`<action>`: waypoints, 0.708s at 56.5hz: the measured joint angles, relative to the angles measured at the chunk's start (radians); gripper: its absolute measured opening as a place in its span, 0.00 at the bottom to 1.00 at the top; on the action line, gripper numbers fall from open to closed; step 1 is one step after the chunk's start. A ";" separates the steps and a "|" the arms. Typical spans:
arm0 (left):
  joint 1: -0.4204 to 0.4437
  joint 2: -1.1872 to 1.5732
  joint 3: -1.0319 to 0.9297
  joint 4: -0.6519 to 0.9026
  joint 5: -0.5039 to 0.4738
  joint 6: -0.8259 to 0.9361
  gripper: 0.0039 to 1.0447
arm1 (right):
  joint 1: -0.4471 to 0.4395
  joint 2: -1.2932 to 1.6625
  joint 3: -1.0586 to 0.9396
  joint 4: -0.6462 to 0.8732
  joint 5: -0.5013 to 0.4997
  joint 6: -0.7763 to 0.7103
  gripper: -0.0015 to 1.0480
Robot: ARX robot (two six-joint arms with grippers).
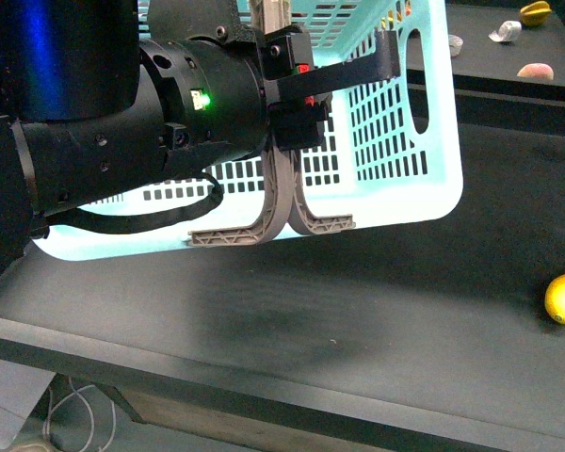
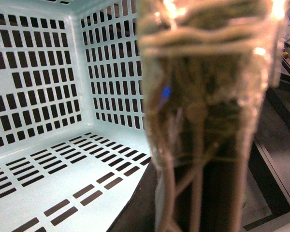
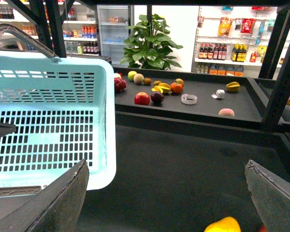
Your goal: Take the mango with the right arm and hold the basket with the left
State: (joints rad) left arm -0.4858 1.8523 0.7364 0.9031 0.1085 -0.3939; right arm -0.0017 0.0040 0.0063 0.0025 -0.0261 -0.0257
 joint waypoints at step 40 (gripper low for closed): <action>-0.019 -0.002 0.025 -0.001 0.138 0.027 0.04 | 0.000 0.000 0.000 0.000 0.000 0.000 0.92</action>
State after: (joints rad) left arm -0.5053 1.8500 0.7616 0.9020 0.2466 -0.3664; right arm -0.0017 0.0040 0.0063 0.0025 -0.0265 -0.0257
